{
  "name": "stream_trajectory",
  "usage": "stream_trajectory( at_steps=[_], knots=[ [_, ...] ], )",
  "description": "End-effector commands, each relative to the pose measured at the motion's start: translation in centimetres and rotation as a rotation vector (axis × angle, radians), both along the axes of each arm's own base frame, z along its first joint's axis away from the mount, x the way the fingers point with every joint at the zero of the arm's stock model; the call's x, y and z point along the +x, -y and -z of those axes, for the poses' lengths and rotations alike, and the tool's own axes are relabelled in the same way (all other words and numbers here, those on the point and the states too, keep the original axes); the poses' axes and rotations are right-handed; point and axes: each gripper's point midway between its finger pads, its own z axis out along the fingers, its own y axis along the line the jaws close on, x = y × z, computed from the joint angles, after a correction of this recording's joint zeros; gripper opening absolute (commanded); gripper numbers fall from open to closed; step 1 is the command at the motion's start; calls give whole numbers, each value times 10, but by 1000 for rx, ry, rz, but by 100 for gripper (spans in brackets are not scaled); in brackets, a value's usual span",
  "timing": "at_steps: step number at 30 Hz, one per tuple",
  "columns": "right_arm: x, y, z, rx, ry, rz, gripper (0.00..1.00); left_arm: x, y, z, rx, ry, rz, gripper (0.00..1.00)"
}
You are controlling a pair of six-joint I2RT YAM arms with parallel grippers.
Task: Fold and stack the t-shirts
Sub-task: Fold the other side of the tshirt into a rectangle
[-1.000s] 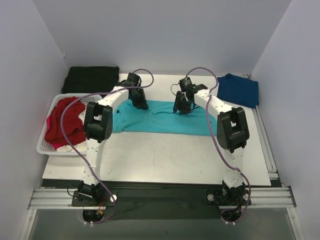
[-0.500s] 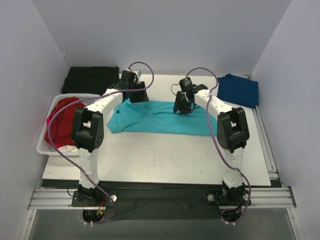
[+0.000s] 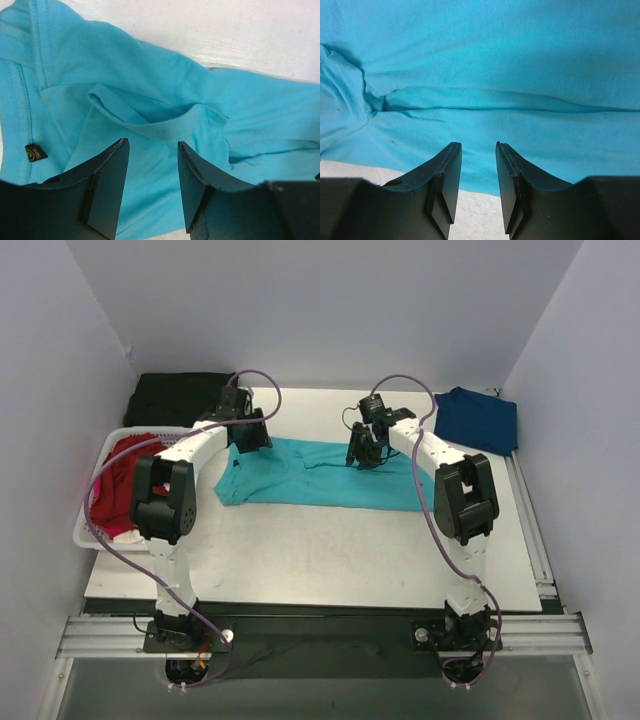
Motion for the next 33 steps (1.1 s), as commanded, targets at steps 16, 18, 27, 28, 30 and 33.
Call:
stream_trajectory(
  at_steps=[16, 18, 27, 28, 30, 33],
  knots=[
    [4, 3, -5, -2, -18, -10, 35, 51, -3, 32, 35, -14, -84, 52],
    [6, 1, -6, 3, -17, -14, 35, 57, 0, 33, 27, 1, -77, 52],
    [7, -4, 1, 16, -39, -14, 35, 72, 22, 3, -56, 116, 0, 48],
    [8, -4, 1, 18, -40, -13, 35, 73, 23, -1, -59, 131, 3, 48],
    [7, -6, 3, 21, -45, -13, 35, 70, 23, -3, -61, 144, 13, 48],
    [6, -8, 3, 25, -47, -17, 35, 72, 22, -4, -54, 162, 6, 48]
  ],
)
